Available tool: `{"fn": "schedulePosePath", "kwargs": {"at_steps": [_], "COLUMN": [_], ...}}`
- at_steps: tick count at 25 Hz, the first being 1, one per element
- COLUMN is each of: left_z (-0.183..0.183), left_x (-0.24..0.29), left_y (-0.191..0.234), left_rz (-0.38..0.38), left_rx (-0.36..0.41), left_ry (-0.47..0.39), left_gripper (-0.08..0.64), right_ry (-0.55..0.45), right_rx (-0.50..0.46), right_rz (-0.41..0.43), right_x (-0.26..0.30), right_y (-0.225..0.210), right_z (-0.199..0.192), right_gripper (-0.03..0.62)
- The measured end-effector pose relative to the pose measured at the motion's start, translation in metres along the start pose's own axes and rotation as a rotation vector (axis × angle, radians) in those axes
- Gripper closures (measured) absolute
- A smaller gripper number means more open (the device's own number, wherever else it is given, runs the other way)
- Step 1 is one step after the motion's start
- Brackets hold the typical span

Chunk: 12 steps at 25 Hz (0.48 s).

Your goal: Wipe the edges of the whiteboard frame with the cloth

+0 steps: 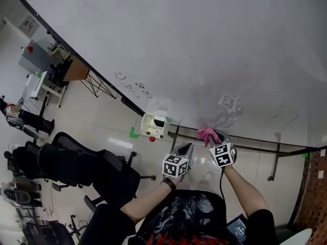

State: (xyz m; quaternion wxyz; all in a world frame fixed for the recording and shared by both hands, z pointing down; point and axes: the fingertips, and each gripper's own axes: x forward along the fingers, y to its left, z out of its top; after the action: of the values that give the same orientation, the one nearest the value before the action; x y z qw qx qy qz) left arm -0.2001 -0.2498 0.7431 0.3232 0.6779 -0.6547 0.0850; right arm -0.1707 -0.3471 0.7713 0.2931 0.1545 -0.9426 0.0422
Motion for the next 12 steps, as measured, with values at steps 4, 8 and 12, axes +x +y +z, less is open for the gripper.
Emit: {"fn": "schedulePosePath", "kwargs": {"at_steps": [4, 8, 12], "left_z": [0.005, 0.002, 0.001], "left_x": [0.017, 0.040, 0.065], "left_y": [-0.022, -0.041, -0.053], "left_rz": [-0.045, -0.142, -0.232], "left_rx": [0.023, 0.026, 0.040], "left_ry": [0.017, 0.048, 0.071], "left_gripper": [0.557, 0.558, 0.558], "right_ry": [-0.016, 0.002, 0.053], "right_rx": [0.048, 0.076, 0.068], "right_rz": [-0.042, -0.082, -0.128], "right_x": [-0.015, -0.024, -0.037], "right_y": [-0.022, -0.037, -0.052], "right_z": [-0.012, -0.027, -0.041], "right_gripper": [0.512, 0.512, 0.512]}}
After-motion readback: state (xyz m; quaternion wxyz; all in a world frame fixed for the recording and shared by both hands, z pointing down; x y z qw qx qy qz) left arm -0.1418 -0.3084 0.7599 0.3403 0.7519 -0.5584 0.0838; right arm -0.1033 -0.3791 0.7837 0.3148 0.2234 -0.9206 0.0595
